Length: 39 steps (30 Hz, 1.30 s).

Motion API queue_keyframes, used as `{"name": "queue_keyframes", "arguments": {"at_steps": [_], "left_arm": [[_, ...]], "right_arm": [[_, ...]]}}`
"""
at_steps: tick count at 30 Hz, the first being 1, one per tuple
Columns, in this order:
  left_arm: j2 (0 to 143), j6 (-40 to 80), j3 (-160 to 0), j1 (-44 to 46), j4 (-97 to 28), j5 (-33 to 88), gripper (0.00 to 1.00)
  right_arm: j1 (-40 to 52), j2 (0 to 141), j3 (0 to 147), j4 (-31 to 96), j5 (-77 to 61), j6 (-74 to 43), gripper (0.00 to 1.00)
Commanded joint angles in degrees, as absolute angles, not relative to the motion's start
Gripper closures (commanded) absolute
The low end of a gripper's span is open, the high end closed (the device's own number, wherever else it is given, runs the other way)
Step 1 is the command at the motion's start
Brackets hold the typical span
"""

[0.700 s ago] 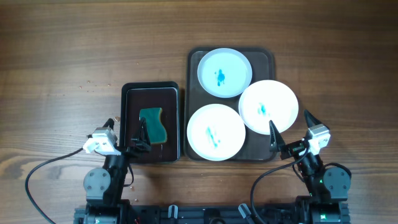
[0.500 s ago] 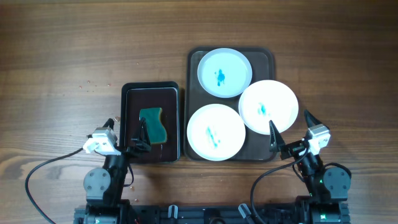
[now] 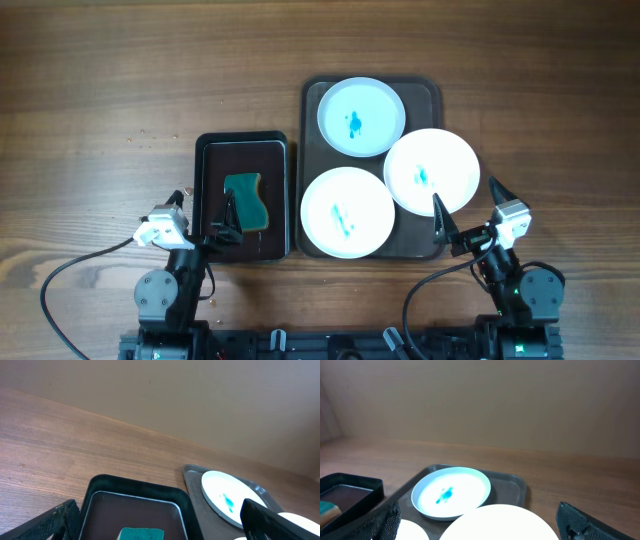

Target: Clean dirty plates on tray and stack at the side

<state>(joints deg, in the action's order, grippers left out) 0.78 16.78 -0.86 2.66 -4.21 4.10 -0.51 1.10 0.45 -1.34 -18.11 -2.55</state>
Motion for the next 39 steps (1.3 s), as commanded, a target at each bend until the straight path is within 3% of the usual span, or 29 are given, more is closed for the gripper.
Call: {"name": "queue_keyframes", "arguments": {"at_steps": [1,24,30,35,39], "left_arm": [[0.4,15.8,-0.3,3.0,-4.1,3.1,0.0],[0.4,15.8,-0.3,3.0,-3.5,7.0,0.0],[0.4,15.8,-1.8,3.0,6.0,11.7,0.0],[5.6,15.8,-10.5,3.0,0.4,11.2,0.0],[18.4,15.8,-23.6,3.0,-9.1,14.2,0.0]], "right_arm": [[-0.3,0.9,0.3,-1.5,-17.8,-3.0,0.0],[-0.3,0.9,0.3,-2.0,-18.0,-5.4,0.0],[-0.3,1.0,3.1,-3.6,-28.4,-7.4,0.0],[-0.3,4.6,12.4,0.5,-28.7,-5.8,0.0],[-0.3,14.5,24.6,10.0,-27.8,-4.2,0.01]]}}
